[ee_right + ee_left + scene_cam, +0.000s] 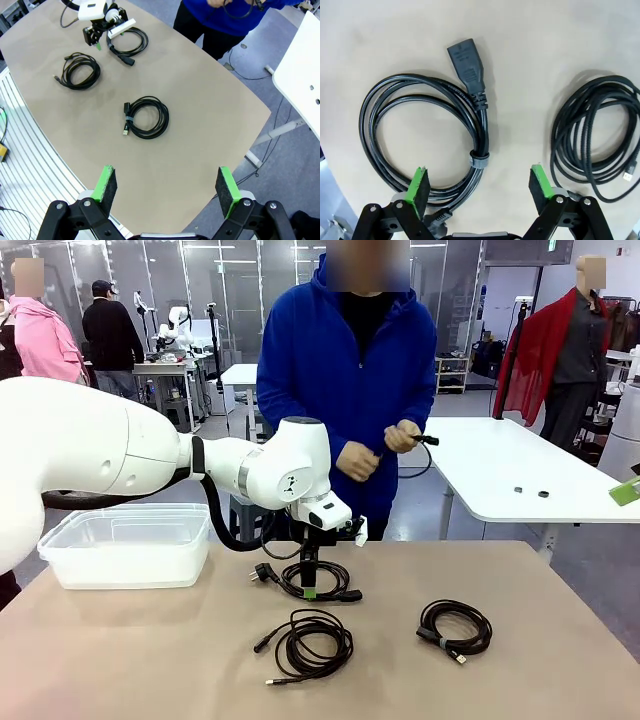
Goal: Organize and store the cables.
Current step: Place the Power Cable into the Organizing box.
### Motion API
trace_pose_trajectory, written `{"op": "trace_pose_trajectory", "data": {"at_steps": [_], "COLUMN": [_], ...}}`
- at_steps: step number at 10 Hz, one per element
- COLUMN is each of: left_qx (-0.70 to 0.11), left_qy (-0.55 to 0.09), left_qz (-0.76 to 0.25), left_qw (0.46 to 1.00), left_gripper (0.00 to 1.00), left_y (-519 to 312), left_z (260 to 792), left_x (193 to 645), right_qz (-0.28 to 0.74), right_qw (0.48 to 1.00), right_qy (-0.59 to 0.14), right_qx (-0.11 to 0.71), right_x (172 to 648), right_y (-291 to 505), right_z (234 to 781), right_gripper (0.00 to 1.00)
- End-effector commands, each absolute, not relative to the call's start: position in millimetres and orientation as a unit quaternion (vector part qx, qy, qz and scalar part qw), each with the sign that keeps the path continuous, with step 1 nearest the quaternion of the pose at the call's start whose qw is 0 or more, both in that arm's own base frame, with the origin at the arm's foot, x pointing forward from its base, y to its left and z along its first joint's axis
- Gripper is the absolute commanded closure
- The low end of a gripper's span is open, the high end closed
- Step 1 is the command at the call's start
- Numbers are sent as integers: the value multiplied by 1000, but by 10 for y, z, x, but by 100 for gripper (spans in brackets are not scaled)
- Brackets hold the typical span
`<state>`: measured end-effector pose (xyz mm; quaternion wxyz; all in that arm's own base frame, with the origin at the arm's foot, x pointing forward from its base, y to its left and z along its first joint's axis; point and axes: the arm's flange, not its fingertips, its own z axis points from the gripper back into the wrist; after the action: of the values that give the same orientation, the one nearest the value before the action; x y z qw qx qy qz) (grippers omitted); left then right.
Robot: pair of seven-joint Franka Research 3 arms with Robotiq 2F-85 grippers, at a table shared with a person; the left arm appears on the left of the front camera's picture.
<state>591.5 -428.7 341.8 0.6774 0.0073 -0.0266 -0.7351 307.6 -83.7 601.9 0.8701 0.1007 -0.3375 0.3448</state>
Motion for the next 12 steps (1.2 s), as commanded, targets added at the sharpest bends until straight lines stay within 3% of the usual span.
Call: {"op": "trace_pose_trajectory", "data": {"at_steps": [1, 4, 12], "left_qx": [24, 2, 4], "left_qy": [-18, 17, 7], "left_qz": [-744, -747, -745], "left_qw": [667, 665, 667], "left_gripper": [0, 0, 0], "left_y": [-4294, -4345, -4305], "left_z": [3436, 3329, 3215], "left_x": [6026, 6076, 6033], "right_qz": [347, 347, 347], "right_qw": [869, 869, 869], "right_qy": [-338, -338, -338], "right_qx": [102, 102, 102], "right_x": [3075, 3075, 3075], "right_y": [-848, -848, -848], "right_z": [6007, 6007, 6007], "right_gripper": [0, 0, 0]}}
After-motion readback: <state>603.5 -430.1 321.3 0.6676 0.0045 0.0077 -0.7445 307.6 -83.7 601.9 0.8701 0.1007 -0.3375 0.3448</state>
